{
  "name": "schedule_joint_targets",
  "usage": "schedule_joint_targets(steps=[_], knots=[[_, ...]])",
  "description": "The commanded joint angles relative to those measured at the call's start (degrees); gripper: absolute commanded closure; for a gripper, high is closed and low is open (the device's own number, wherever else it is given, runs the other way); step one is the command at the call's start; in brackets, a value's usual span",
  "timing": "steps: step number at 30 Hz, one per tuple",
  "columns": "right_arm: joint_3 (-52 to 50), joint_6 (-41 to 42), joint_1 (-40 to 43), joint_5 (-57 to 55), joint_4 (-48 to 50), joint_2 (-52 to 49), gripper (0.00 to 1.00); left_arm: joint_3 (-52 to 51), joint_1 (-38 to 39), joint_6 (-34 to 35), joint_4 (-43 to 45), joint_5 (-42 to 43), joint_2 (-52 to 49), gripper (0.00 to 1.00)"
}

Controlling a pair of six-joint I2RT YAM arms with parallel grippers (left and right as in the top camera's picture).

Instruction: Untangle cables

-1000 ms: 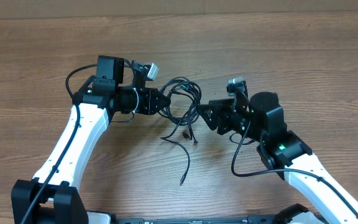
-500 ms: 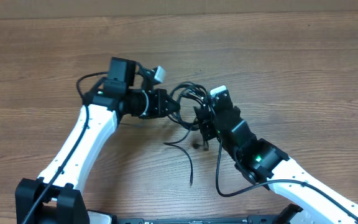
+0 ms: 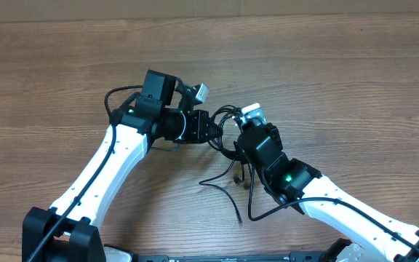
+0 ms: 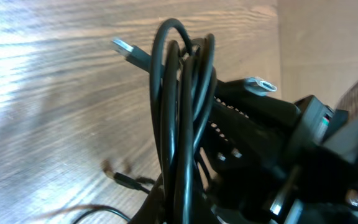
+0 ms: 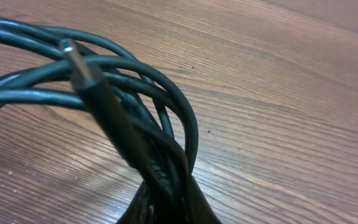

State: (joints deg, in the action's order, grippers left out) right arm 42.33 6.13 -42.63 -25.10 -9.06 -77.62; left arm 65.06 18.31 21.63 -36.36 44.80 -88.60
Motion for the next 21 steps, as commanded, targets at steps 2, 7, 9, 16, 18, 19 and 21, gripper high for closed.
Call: schedule_joint_targets(steps=[2,7,9,16,18,19,21], knots=[[3.0,4.7,-0.1,15.5,-0.7,1.9,0.96,0.8,-0.3,0.7,1.0,-10.1,1.0,0.96],[4.4,11.1,1.3,32.5,-1.0,7.0,0.96,0.8,-0.3,1.5,0.6,-20.2,1.0,0.96],[4.4,12.7,2.4,39.1,-1.8,9.3,0.96,0.8,-0.3,3.7,0.7,-24.5,1.0,0.96],[4.4,15.5,7.4,54.1,-0.6,15.9,0.96,0.8,-0.2,6.5,0.7,-28.2,1.0,0.96],[4.4,16.9,9.1,54.8,-0.2,16.5,0.96,0.8,-0.2,6.5,0.4,-27.7,1.0,0.96],[4.4,16.9,10.2,54.8,-0.3,16.5,0.96,0.8,-0.2,6.5,0.2,-27.4,1.0,0.96],[4.4,16.9,12.2,54.6,-0.6,16.4,0.96,0.8,-0.2,6.5,-0.3,-27.3,1.0,0.96]])
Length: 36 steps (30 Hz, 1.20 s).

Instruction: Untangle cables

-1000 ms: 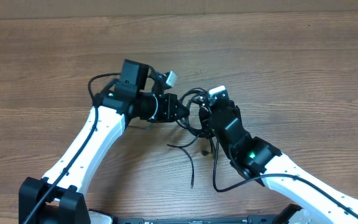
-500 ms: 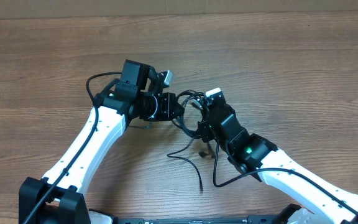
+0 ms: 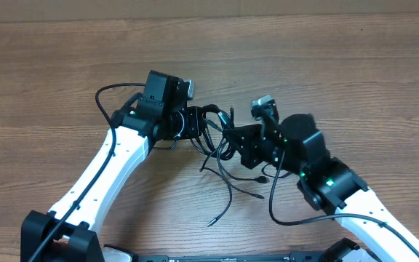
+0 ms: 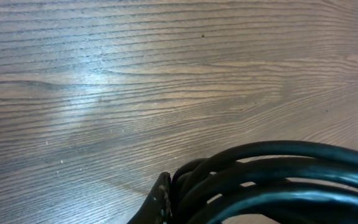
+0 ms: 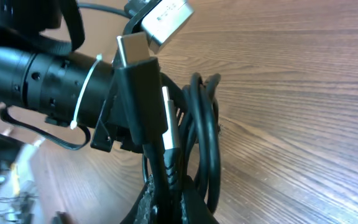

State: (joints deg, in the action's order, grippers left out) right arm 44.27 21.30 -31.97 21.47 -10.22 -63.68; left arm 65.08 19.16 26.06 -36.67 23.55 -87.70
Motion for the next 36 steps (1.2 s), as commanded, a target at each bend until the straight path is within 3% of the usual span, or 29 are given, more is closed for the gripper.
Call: schedule_joint_targets(steps=[1,5,9,11,13,18,23,29,36], knots=[[2.5,1.8,2.5,8.0,0.4,2.5,0.96,0.8,-1.1,2.1,-0.3,-6.1,0.1,0.96],[2.5,3.0,6.5,5.3,-0.5,2.5,0.96,0.8,-1.1,2.1,-2.3,-6.1,0.1,0.96],[2.5,3.0,8.5,-11.1,-9.1,1.8,0.80,0.8,-1.1,2.1,-2.8,-6.1,0.1,0.96],[2.5,3.0,8.6,-18.3,-13.7,0.8,0.77,0.8,-1.1,2.1,-2.5,-5.9,0.1,0.96],[2.4,3.5,8.6,-20.9,-16.5,-0.4,0.69,0.8,-1.1,2.1,-2.5,-5.9,0.1,0.96],[2.5,4.6,8.5,-15.2,-17.0,-2.5,0.48,0.8,-1.1,2.1,-2.3,-4.3,0.1,0.96],[2.5,3.8,8.2,-3.5,-11.3,-2.6,0.38,0.8,-1.1,2.1,-1.1,-1.2,0.1,0.96],[2.5,0.3,3.4,-6.1,-8.7,-5.3,0.37,0.8,-1.1,2.1,0.5,5.1,0.1,0.96],[2.5,-2.0,-5.9,-25.6,-6.3,-12.3,0.39,0.8,-1.1,2.3,0.5,7.3,0.1,0.96]])
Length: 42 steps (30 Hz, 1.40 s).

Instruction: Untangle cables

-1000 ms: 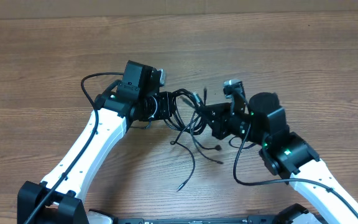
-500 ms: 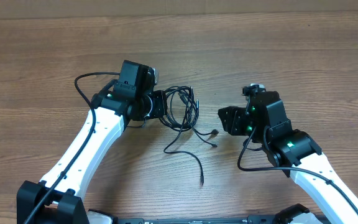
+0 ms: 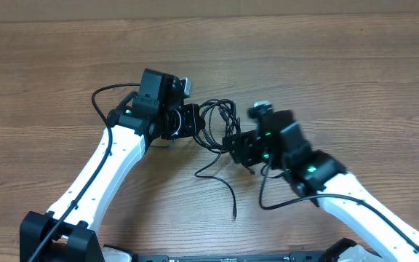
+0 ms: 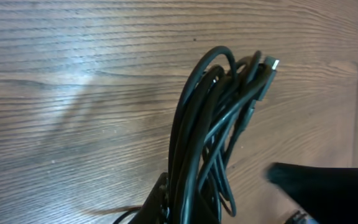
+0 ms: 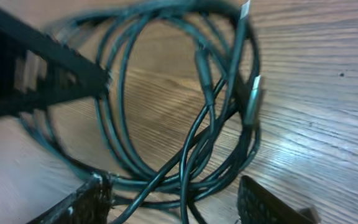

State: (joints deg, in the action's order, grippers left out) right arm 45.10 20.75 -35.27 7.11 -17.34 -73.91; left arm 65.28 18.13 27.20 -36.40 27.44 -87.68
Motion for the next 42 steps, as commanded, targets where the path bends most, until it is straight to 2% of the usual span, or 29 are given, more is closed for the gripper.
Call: schedule_joint_targets(steps=[1,3,7,12,16,19,22,27,30,34,37,38,39,40,41,42], knots=[[1.6,-0.9,-3.2,-14.1,1.0,-2.8,0.40,0.6,-0.1,1.2,0.3,4.2,0.0,0.96],[1.6,0.7,-3.9,-19.4,1.8,-4.5,0.42,0.6,-0.1,1.1,0.3,5.9,0.0,0.96],[1.6,2.9,-3.8,-21.6,4.6,-7.8,0.51,0.6,-0.1,0.5,0.3,8.9,0.0,0.96],[1.6,10.1,-1.3,-21.7,6.6,-11.0,0.70,0.6,-0.1,-5.0,0.0,12.8,0.0,0.96],[1.6,17.5,3.5,-21.7,3.5,-11.4,0.73,0.6,-0.6,-12.2,0.8,20.7,0.1,0.96],[1.6,18.3,8.0,-21.4,-0.1,-11.4,0.73,0.6,-2.5,-17.9,2.6,29.6,0.3,0.96],[1.6,18.3,12.1,-20.3,-4.3,-11.4,0.73,0.6,-6.2,-18.6,5.0,34.3,0.5,0.96],[1.6,18.3,16.6,-17.3,-9.5,-11.4,0.71,0.6,-12.8,-18.4,5.4,34.1,0.5,0.96],[1.6,18.3,17.9,-16.9,-11.3,-11.4,0.64,0.6,-15.8,-17.9,5.3,34.1,0.5,0.96],[1.6,18.3,18.0,-15.9,-12.2,-11.4,0.61,0.6,-17.2,-17.9,5.4,34.0,0.5,0.96],[1.6,18.3,18.0,-11.1,-11.5,-11.4,0.62,0.6,-17.2,-17.8,5.3,33.4,0.5,0.96],[1.6,18.2,18.0,-8.1,-10.8,-11.4,0.65,0.6,-17.0,-17.8,5.3,33.4,0.5,0.96],[1.6,18.1,18.0,-5.8,-9.9,-11.4,0.72,0.6,-16.8,-17.8,5.3,33.4,0.5,0.96],[1.6,17.5,18.0,-3.2,-8.7,-11.4,0.92,0.6,-16.4,-17.8,5.2,33.4,0.5,0.96],[1.6,15.6,18.0,0.8,-6.8,-11.4,0.96,0.6,-15.9,-17.8,5.1,33.4,0.5,0.96],[1.6,13.7,18.0,5.1,-4.8,-11.3,0.96,0.6,-15.4,-17.8,5.0,33.3,0.5,0.96]])
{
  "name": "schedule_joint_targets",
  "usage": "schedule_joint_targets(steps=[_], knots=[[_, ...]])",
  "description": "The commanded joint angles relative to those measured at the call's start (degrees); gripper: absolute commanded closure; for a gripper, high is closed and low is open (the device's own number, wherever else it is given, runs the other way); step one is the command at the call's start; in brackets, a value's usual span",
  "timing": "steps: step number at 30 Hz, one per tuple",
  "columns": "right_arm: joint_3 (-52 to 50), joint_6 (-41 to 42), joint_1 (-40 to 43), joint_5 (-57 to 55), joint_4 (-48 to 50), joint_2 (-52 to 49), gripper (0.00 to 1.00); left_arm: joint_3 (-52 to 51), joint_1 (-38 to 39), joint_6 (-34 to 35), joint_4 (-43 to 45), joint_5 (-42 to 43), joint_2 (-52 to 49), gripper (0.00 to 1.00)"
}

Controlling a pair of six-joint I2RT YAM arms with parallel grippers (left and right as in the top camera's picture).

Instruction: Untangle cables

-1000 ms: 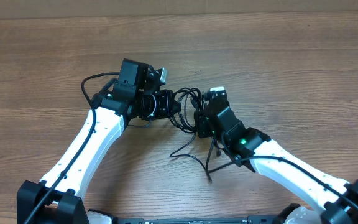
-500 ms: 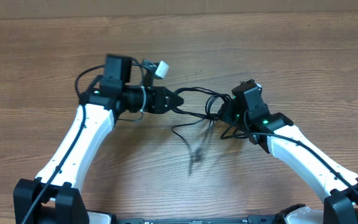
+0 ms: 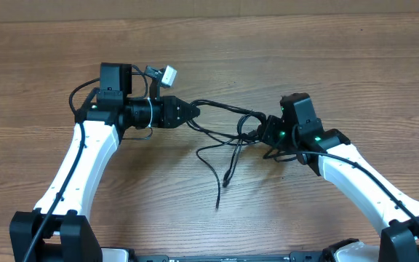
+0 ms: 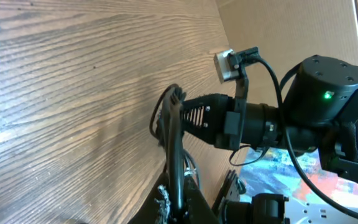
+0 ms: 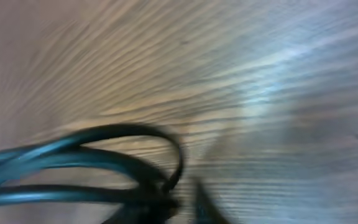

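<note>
The black cables (image 3: 224,116) are stretched across the middle of the table between my two grippers, with loose ends (image 3: 222,178) trailing toward the front. My left gripper (image 3: 188,113) is shut on one end of the bundle, and the left wrist view shows a cable strand (image 4: 174,155) pinched in its jaws. My right gripper (image 3: 262,131) is shut on the other end, where blurred cable loops (image 5: 98,168) run into it.
The wooden table (image 3: 340,65) stretches all round the arms. In the left wrist view the right arm (image 4: 291,118) faces the left gripper across the cables.
Both grippers have moved apart, the left one leftward and the right one rightward. The right gripper, open by the bunch before, is now shut on it. The bunch is pulled out long.
First both grippers held the coiled cables bunched close together at mid-table. They stayed close, turning, with loose ends spreading below. Then the right gripper stood open by the coil. Now both hold it and it is drawn out between them.
</note>
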State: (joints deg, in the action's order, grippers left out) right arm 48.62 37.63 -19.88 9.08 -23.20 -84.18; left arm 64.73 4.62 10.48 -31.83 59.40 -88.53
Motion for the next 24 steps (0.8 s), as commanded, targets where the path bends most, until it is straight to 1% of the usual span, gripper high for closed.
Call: schedule_joint_targets(steps=[1,4,6,11,14,17,19,22,23,24], knots=[[-1.9,-5.3,2.6,8.3,3.6,-1.0,0.96,1.1,-1.2,-1.0,0.3,0.9,1.3,0.96],[-1.9,-10.7,2.6,26.5,13.3,-1.0,0.96,1.1,1.3,-1.0,-0.1,-2.3,1.3,0.96],[-1.9,-11.1,2.6,36.2,19.7,-1.0,0.96,1.1,3.2,-1.0,-0.5,-4.9,1.3,0.96],[-1.9,-11.1,2.6,56.5,36.2,-1.0,0.96,1.1,8.3,-1.0,-1.0,-11.3,1.3,0.96],[-1.9,-10.6,2.6,64.7,44.5,-1.0,0.96,1.1,11.0,1.7,-0.9,-18.3,1.2,0.96],[-1.9,-10.5,2.7,65.0,45.1,-1.0,0.96,1.1,12.9,6.7,-1.0,-28.8,1.2,0.96],[-1.9,-10.5,2.6,62.2,42.8,-1.0,0.96,1.1,13.1,11.8,-1.8,-37.6,1.2,0.96],[-1.9,-10.5,2.7,52.7,34.2,-1.0,0.96,1.1,12.2,23.1,-4.4,-53.8,1.2,0.96],[-1.9,-10.5,2.7,47.6,29.7,-1.0,0.96,1.1,11.5,25.6,-5.3,-58.3,1.2,0.96],[-1.9,-10.4,2.6,43.1,25.7,-1.0,0.96,1.1,10.8,26.7,-5.9,-61.0,1.2,0.96]])
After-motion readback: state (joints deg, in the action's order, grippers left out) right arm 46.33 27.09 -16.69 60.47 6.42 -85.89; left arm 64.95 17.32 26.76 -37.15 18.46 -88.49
